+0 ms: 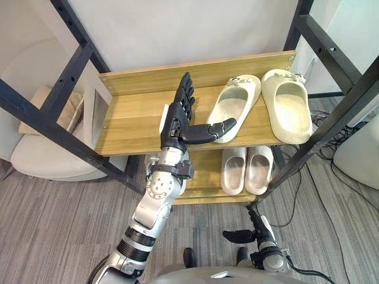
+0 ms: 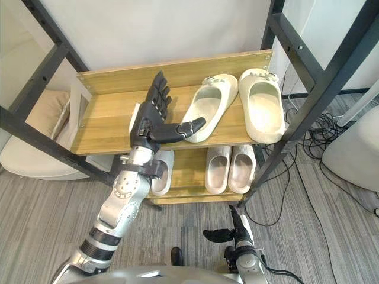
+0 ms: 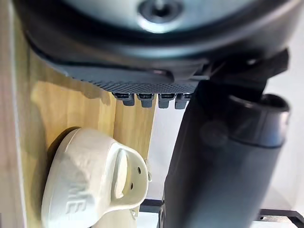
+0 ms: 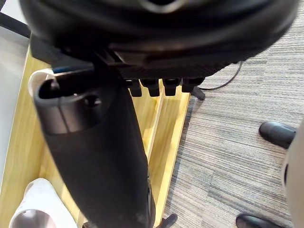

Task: Organize the slippers on the shoe rack

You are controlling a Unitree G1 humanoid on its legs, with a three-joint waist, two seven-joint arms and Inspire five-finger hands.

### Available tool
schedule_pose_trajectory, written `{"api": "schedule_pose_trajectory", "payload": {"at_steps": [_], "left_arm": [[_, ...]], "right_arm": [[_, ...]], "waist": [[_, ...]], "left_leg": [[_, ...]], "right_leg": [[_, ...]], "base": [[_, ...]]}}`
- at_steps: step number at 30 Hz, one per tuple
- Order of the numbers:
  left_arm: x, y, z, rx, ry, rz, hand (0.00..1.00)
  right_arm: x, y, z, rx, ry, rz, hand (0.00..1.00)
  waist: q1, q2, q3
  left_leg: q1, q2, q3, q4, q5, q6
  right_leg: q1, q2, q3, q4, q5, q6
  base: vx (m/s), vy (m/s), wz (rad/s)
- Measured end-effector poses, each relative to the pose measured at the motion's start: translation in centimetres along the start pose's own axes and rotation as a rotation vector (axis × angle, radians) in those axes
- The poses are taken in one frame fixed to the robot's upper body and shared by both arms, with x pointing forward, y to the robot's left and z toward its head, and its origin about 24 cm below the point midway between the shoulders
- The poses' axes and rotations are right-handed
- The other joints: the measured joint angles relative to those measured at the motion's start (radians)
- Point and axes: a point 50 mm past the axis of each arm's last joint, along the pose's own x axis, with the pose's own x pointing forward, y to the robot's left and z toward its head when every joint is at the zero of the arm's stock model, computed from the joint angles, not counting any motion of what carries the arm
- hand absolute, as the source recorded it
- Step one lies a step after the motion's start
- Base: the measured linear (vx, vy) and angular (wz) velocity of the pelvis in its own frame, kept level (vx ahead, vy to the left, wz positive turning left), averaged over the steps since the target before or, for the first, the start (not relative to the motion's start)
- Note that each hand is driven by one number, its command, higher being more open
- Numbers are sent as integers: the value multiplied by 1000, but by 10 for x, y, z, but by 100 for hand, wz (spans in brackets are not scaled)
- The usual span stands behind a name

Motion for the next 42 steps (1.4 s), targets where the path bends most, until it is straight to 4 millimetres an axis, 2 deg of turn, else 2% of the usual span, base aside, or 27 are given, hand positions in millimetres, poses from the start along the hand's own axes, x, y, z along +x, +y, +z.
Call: {"api": "schedule_pose_trajectory", "payload": {"at_steps": [13, 34, 37, 39, 42], "left_arm": [[-23, -55, -20, -231, 144, -230, 100], [-22, -60, -24, -199, 176, -255, 100], [-21, -51, -25, -175, 176, -246, 100], [-22, -36, -29, -158, 186, -203, 100], [-24, -29, -29, -141, 179, -174, 100]], "right_arm": [[-1, 5, -6, -14, 27, 7, 100], [-2, 10, -8, -6, 42, 16, 100], [-2, 11, -7, -5, 44, 18, 100], [-1, 12, -6, -4, 45, 23, 100], [0, 13, -9, -5, 58, 28, 100]], "waist": [[10, -16, -32], [15, -30, -43], [12, -32, -43], [8, -33, -44], [10, -41, -49]], "left_leg": [[2, 1, -6, -10, 6, -1], [8, -2, -14, -15, 13, -1], [15, -1, -13, -15, 13, -1], [17, -1, -15, -15, 15, -2], [15, 0, -17, -15, 15, -1]], "right_leg": [[0, -2, -7, 2, -2, 0], [14, -8, -24, 0, -1, 2], [19, -2, -26, -1, 0, 2], [21, -1, -27, -1, 2, 4], [20, -5, -25, -1, 2, 4]], "base": [[0, 0, 1], [-5, 1, 2], [0, 0, 0], [-35, 3, -1], [-12, 5, 0]]}}
